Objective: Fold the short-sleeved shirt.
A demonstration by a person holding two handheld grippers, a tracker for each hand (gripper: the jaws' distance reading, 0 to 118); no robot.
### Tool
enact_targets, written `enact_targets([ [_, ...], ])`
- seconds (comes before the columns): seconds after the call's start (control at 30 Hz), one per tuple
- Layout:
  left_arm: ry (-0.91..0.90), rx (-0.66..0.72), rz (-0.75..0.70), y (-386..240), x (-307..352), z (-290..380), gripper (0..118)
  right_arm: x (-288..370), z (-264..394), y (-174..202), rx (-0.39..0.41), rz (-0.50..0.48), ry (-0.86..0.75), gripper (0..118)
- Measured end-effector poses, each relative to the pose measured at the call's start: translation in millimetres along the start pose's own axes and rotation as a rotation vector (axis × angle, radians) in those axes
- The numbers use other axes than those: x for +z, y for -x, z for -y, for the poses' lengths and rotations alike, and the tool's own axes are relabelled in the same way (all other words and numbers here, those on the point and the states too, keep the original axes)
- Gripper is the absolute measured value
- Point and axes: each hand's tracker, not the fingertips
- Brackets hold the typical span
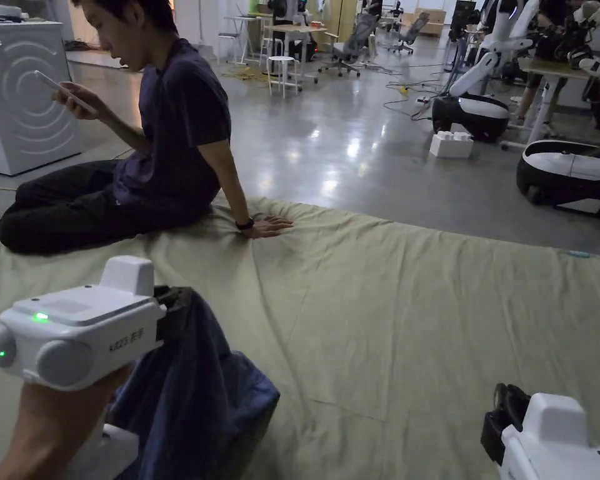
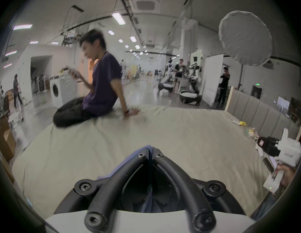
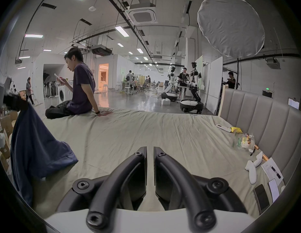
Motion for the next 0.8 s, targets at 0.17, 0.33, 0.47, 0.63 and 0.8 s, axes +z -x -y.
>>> enact_targets([
  [0.17,-0.072,-0.102,0.135,-60.8,-11.5,-50.5,3,10.3,-3.4,-22.4,-0.023,0.033,-0.019,8],
  [0.33,-0.119,-0.168,0.262,-131.4,-36.7,-89.3,3,22.8,-4.1,-50.6,-0.044,0.083,-0.031,8],
  [0.47,-0.103,-0.165,0.384,-198.6,-55.5,-93.8,3,35.0,-3.6,-77.1,-0.064,0.135,-0.037,8],
  [0.63,-0.012,-0.18,0.513,-276.4,-78.3,-66.5,3,49.0,1.1,-109.3,-0.08,0.201,-0.037,8],
  [0.8,0.16,-0.166,0.583,-326.8,-98.9,-1.0,3,60.1,10.2,-135.6,-0.091,0.255,-0.015,8],
])
